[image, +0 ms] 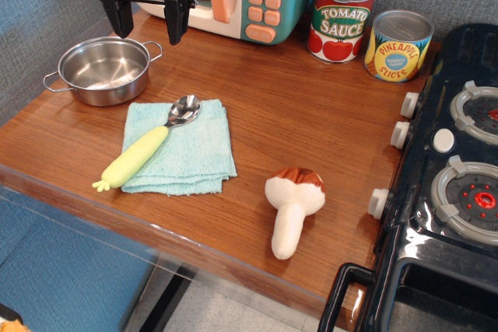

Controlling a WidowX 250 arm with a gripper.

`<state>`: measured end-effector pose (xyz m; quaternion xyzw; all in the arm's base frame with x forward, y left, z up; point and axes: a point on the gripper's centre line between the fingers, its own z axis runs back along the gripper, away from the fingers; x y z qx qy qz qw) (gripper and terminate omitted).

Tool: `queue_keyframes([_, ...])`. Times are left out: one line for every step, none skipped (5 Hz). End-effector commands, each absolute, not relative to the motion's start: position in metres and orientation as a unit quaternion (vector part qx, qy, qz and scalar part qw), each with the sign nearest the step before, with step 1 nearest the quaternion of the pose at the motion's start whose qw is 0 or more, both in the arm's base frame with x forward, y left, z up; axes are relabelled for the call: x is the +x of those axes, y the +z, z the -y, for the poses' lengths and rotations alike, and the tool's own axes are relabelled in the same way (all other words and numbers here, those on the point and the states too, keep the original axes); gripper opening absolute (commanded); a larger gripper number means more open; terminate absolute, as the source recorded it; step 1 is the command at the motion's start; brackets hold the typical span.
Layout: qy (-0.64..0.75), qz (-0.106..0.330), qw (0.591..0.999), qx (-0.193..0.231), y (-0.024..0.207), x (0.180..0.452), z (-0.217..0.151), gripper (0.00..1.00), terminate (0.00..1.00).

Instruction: Push the pot to the left of the counter

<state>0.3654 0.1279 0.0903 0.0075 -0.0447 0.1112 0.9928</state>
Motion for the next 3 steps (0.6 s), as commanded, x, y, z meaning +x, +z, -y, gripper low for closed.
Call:
queue_keyframes([0.106, 0.083, 0.991, 0.017, 0.1216, 0.3624, -0.1279, 1.0, 0.0])
queue_keyframes([0.106, 0.083, 0.991, 0.017, 0.1216, 0.3624, -0.1279, 1.0, 0.0])
queue_keyframes([0.106, 0.083, 0.991, 0.017, 0.1216, 0.3624, -0.1279, 1.0, 1.0])
